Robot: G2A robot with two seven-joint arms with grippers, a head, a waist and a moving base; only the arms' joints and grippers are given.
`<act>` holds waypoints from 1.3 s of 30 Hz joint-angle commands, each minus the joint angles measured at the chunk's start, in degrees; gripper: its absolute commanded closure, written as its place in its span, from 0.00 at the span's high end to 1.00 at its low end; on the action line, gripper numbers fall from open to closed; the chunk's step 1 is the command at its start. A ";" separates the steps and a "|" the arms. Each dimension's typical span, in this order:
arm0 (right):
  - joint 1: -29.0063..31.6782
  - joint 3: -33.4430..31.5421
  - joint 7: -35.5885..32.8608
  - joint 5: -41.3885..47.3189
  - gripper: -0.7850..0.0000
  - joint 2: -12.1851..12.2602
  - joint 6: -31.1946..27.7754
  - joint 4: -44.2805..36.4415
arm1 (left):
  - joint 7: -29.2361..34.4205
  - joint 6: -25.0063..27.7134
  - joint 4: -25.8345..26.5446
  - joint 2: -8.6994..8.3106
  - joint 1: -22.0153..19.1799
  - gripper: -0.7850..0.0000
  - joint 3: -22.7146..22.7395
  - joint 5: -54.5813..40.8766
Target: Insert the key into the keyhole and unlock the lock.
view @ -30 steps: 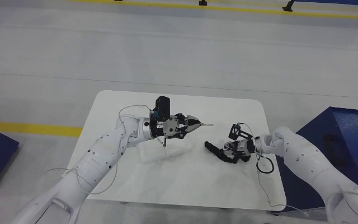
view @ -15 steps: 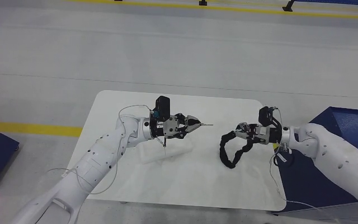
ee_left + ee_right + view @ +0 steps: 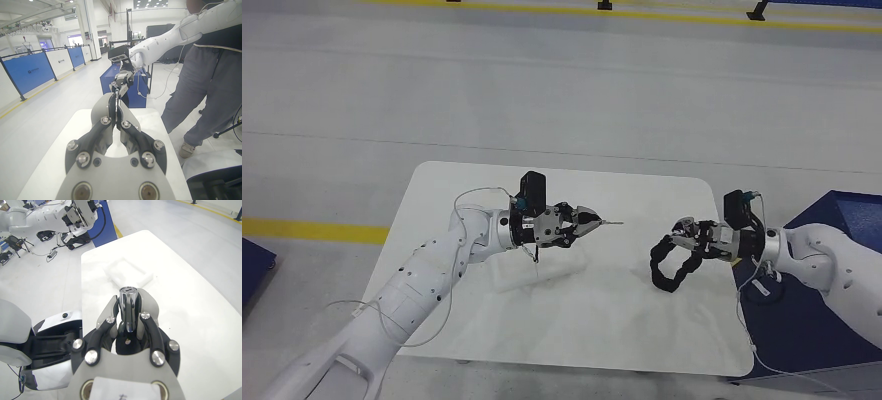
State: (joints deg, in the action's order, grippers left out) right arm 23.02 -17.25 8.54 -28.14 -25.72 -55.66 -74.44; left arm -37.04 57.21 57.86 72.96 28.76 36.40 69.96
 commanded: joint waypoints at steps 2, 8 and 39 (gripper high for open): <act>0.20 -3.89 6.35 -11.26 0.00 1.55 2.61 -4.06 | 0.00 0.00 0.00 0.00 0.00 0.00 0.00 0.00; 3.25 -11.36 23.10 -26.46 0.00 6.89 3.99 -10.32 | 0.00 0.00 0.00 0.00 0.00 0.00 0.00 0.00; 11.93 -13.45 36.90 -41.53 0.00 11.39 -2.34 -17.68 | 6.31 -1.11 17.25 -1.63 -1.67 0.00 0.56 19.68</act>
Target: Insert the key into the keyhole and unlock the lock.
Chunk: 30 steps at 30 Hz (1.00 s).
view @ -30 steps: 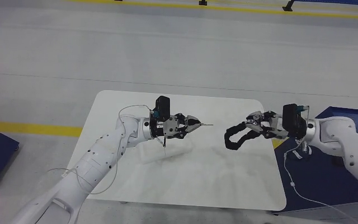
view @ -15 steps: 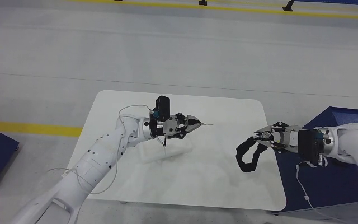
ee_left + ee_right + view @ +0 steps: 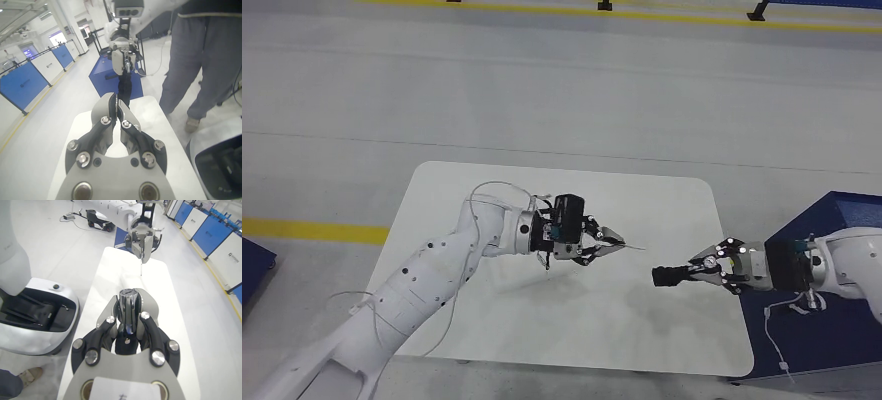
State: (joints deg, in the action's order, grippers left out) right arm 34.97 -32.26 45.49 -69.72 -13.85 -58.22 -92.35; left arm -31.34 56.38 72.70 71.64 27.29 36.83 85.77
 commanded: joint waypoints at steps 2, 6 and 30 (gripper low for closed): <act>-0.76 4.12 0.76 -0.25 0.00 -1.22 0.22 0.23 | 1.25 0.57 5.16 -0.63 -0.91 0.00 0.29 7.09; -3.83 9.99 0.79 2.36 0.00 -2.59 0.22 0.18 | 2.37 0.42 10.70 -0.95 -2.29 0.00 -0.28 13.82; -2.46 15.54 -16.53 15.92 0.00 -5.83 0.22 0.82 | 7.95 1.62 17.80 -3.00 -3.98 0.00 0.67 10.01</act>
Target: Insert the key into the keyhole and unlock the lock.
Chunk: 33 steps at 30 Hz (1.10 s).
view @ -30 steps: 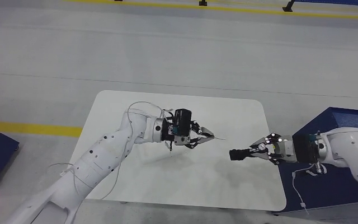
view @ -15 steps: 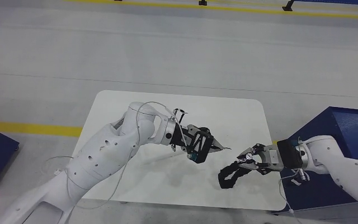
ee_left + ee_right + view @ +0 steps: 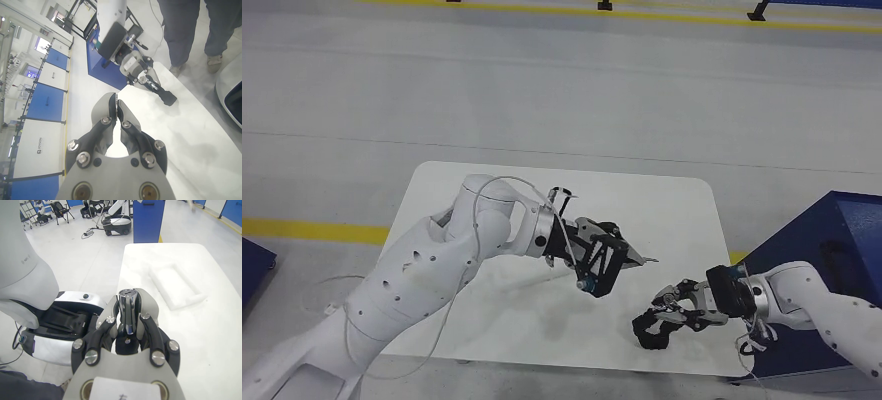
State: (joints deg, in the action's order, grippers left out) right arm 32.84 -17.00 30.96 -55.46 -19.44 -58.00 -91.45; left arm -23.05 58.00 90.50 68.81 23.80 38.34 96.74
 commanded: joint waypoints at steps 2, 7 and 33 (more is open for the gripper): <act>-1.07 0.98 -4.91 3.82 0.00 -0.69 0.00 -0.52 | 0.07 0.00 -0.17 -0.42 -2.00 0.00 -3.14 -2.07; -2.75 2.81 -10.40 7.82 0.00 -1.41 0.00 -1.09 | 0.46 0.00 -1.55 -0.69 -6.74 0.00 -10.25 -6.75; -7.61 7.26 -26.03 18.91 0.00 -2.56 0.00 -2.67 | 12.57 0.00 -5.47 -2.13 -19.99 0.00 -28.60 -29.65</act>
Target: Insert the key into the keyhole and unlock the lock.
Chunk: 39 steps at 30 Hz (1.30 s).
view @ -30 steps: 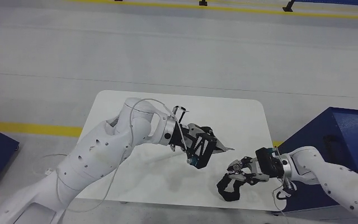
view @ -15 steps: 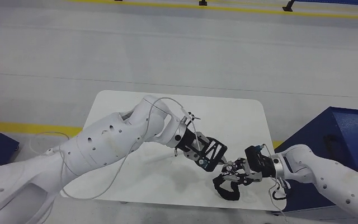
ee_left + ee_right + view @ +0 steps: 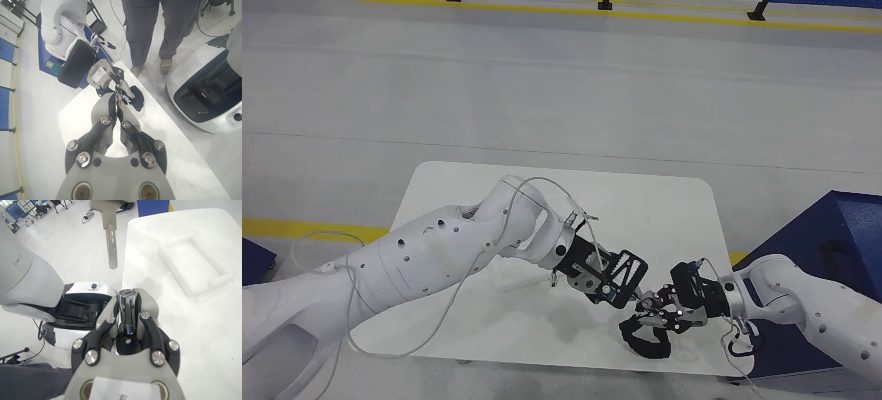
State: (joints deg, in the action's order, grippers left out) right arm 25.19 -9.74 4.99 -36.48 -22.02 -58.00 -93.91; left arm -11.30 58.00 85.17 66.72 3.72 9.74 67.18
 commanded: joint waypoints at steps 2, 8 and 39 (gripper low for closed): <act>0.08 0.00 -0.15 -0.15 0.00 0.13 0.00 -0.76 | 2.50 0.00 -0.32 0.04 0.40 0.00 0.00 -0.62; -0.10 0.00 -0.27 -0.16 0.00 0.39 0.00 -1.18 | 5.82 0.00 0.11 0.35 1.55 0.00 0.00 -1.38; 2.19 0.00 -0.32 -0.97 0.00 1.32 0.00 -2.50 | -5.08 0.00 -0.56 0.74 1.52 0.00 0.00 8.72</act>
State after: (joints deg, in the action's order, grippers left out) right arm 27.31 -9.74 4.46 -37.25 -20.74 -58.00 -96.42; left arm -15.92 58.00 84.76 67.38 5.03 9.74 75.34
